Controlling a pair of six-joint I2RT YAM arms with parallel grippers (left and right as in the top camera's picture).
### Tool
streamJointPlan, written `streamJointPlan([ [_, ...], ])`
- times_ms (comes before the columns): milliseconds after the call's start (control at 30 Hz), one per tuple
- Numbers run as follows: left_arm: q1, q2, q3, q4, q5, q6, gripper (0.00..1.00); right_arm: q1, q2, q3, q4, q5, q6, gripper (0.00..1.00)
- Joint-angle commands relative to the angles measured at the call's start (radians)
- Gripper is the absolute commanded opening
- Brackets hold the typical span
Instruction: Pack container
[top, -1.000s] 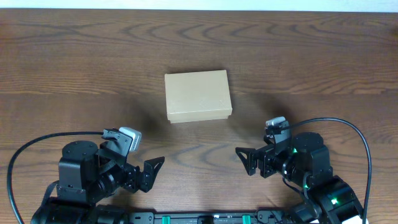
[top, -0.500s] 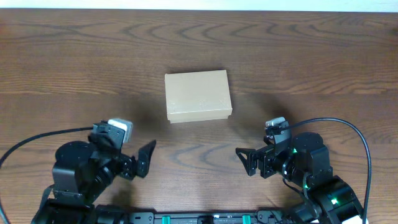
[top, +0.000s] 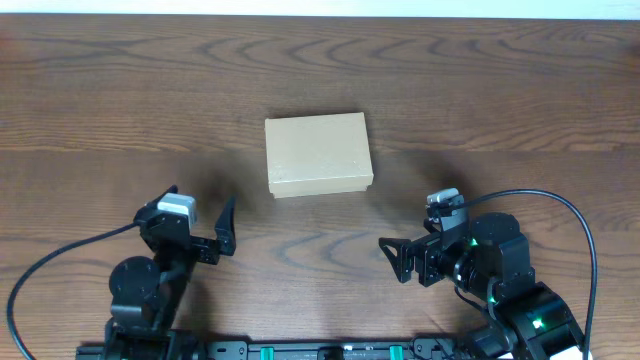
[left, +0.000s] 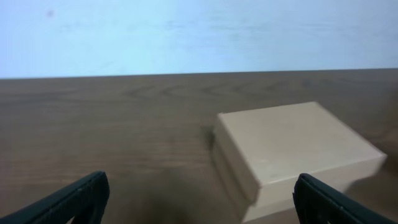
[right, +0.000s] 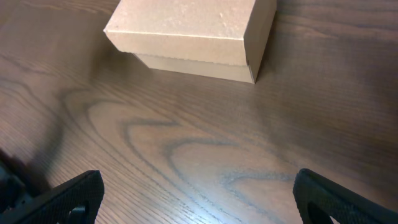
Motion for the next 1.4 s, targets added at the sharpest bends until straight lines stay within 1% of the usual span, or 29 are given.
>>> streamJointPlan([
  [0, 0.02, -0.055, -0.044, 0.021, -0.079, -0.022, 0.95, 0.009, -0.002, 0.003, -0.002, -0.008, 0.011, 0.99],
  [200, 0.027, -0.154, -0.116, 0.021, -0.145, -0.036, 0.95, 0.009, -0.002, 0.003, -0.002, -0.007, 0.011, 0.99],
  [500, 0.032, -0.278, -0.236, 0.036, -0.151, -0.037, 0.95, 0.008, -0.002, 0.003, -0.002, -0.008, 0.011, 0.99],
  [667, 0.032, -0.278, -0.28, 0.07, -0.151, -0.036, 0.95, 0.009, -0.002, 0.003, -0.002, -0.007, 0.011, 0.99],
  [767, 0.032, -0.278, -0.296, 0.057, -0.151, -0.036, 0.95, 0.008, -0.002, 0.003, -0.002, -0.007, 0.011, 1.0],
  [1367, 0.032, -0.277, -0.296, 0.058, -0.151, -0.035, 0.95, 0.008, -0.002, 0.003, -0.002, -0.007, 0.011, 0.99],
])
